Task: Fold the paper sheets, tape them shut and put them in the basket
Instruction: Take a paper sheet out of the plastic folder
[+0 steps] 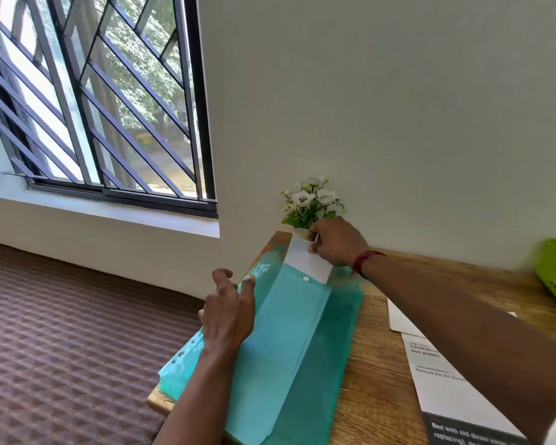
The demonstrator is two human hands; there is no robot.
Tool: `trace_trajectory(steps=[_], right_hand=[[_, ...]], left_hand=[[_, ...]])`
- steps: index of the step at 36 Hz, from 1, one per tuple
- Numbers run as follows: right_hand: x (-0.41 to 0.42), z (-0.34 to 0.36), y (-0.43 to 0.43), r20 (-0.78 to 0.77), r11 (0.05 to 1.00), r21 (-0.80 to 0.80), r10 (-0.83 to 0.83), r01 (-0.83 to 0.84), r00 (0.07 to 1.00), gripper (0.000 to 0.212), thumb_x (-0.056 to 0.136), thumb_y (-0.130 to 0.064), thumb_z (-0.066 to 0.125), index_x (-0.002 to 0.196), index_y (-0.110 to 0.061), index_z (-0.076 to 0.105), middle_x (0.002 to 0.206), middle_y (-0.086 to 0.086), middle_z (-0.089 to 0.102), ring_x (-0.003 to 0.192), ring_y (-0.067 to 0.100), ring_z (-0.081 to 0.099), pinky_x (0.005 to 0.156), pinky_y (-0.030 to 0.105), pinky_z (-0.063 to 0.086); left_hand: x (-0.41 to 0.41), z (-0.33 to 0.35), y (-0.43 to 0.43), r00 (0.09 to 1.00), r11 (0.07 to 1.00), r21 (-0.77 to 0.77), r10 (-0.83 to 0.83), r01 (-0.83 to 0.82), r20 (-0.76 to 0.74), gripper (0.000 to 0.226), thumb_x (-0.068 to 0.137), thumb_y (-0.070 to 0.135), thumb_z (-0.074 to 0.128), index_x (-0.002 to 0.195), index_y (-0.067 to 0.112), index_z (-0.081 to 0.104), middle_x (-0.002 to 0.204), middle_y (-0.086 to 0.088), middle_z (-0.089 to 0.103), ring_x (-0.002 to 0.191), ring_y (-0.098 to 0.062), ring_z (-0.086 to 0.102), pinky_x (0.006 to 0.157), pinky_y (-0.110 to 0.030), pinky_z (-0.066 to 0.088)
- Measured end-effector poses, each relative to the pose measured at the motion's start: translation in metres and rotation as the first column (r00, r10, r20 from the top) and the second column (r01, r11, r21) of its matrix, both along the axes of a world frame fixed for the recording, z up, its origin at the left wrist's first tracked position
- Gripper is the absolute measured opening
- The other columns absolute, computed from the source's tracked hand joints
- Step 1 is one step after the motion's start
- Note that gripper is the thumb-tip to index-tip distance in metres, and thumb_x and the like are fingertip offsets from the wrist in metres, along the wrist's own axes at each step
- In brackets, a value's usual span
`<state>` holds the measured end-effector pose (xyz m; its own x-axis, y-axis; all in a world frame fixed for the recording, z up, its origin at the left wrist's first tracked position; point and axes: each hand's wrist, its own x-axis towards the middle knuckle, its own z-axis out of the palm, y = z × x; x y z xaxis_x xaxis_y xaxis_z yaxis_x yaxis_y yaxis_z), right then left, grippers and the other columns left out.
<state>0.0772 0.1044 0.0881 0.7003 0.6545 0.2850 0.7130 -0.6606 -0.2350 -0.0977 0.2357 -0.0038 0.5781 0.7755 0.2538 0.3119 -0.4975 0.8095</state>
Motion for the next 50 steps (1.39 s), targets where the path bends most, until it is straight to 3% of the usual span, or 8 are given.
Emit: trace_trajectory(steps=[8,16,21,34,42,50], right_hand=[[-0.006,0.018,-0.022,0.168,0.991,0.137,-0.019,-0.004,0.986,0.012,0.088,-0.015,0.061,0.096,-0.020,0.069,0.094,0.004,0.071,0.086,0.025,0.064,0.073,0.036,0.052],[-0.019,0.042,-0.051,0.252,0.952,0.304,-0.039,-0.041,0.967,0.011,0.088,-0.018,0.066,0.098,-0.019,0.070,0.092,0.005,0.073,0.085,0.027,0.067,0.073,0.037,0.054],[-0.035,0.050,-0.071,0.323,0.921,0.377,-0.035,-0.095,0.946,0.010,0.089,-0.020,0.066,0.097,-0.017,0.071,0.089,0.003,0.074,0.081,0.024,0.068,0.071,0.037,0.055],[-0.066,0.061,-0.098,0.456,0.790,0.570,-0.076,-0.226,0.887,0.007,0.088,-0.016,0.068,0.092,-0.016,0.074,0.084,-0.003,0.074,0.071,0.010,0.063,0.065,0.026,0.050],[-0.073,0.057,-0.105,0.396,0.765,0.616,-0.093,-0.189,0.914,0.006,0.088,-0.016,0.069,0.093,-0.014,0.072,0.082,-0.002,0.072,0.070,0.011,0.062,0.066,0.027,0.051],[-0.073,0.032,-0.136,0.082,0.664,0.747,-0.141,0.032,0.987,0.004,0.091,-0.019,0.067,0.093,-0.019,0.064,0.080,-0.011,0.062,0.073,0.004,0.058,0.065,0.018,0.046]], left_hand=[[0.002,-0.001,0.000,0.999,1.000,-0.013,0.016,-0.017,-0.046,0.031,0.097,0.045,0.045,0.116,0.022,0.038,0.100,-0.013,0.070,0.098,-0.037,0.059,0.094,-0.050,0.038],[0.002,-0.001,-0.001,0.995,0.999,0.041,0.007,-0.003,-0.095,0.026,0.097,0.044,0.047,0.108,0.024,0.035,0.108,-0.012,0.069,0.083,-0.026,0.048,0.092,-0.048,0.037],[0.004,-0.003,-0.001,0.990,0.996,0.085,0.025,-0.013,-0.136,0.025,0.096,0.044,0.048,0.106,0.023,0.039,0.104,-0.013,0.066,0.083,-0.028,0.047,0.091,-0.050,0.038],[0.006,-0.005,-0.002,0.985,0.991,0.131,0.039,-0.018,-0.166,0.031,0.094,0.044,0.048,0.113,0.019,0.048,0.111,-0.012,0.064,0.099,-0.034,0.056,0.086,-0.047,0.035],[0.006,-0.005,-0.003,0.983,0.953,0.303,0.076,-0.022,-0.168,0.035,0.093,0.041,0.049,0.109,0.011,0.057,0.112,-0.014,0.063,0.106,-0.032,0.049,0.083,-0.044,0.039],[0.006,-0.001,0.001,0.993,0.945,0.323,0.077,-0.046,-0.085,0.040,0.090,0.039,0.055,0.116,0.009,0.060,0.114,-0.016,0.063,0.110,-0.035,0.050,0.086,-0.045,0.043]])
